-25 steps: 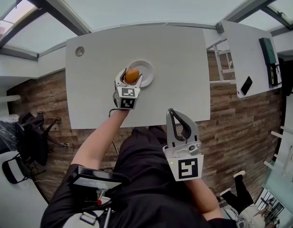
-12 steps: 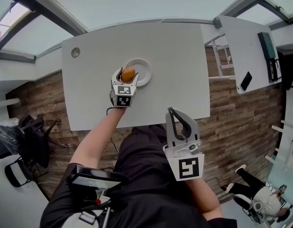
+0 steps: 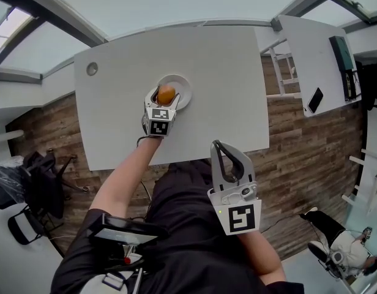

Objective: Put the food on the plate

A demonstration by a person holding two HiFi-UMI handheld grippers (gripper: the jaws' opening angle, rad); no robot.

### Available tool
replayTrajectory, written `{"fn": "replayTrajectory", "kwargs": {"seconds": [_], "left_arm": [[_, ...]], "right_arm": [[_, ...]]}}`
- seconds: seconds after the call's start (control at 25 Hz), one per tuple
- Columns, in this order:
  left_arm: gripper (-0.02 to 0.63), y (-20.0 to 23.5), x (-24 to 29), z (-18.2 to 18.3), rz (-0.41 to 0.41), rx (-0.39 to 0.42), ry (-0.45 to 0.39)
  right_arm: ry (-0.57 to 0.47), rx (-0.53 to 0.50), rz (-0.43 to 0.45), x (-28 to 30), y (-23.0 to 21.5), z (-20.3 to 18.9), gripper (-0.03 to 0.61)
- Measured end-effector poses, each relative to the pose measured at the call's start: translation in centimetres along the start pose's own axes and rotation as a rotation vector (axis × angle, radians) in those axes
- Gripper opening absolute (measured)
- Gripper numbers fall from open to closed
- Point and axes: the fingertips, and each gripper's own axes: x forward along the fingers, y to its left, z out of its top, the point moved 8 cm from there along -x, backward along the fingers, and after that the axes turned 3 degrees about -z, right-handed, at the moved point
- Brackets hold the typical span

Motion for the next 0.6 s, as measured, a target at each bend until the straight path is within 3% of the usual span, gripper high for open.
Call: {"fn": "replayTrajectory", "kwargs": {"seconds": [0.6], "left_arm": [[0.316,-0.01,0.64,-0.71,-0.001,-0.013,0.017]], "right_arm": [[0.023,0.028,-0.036,-0.86,-0.30,-1.08,0.008]]}}
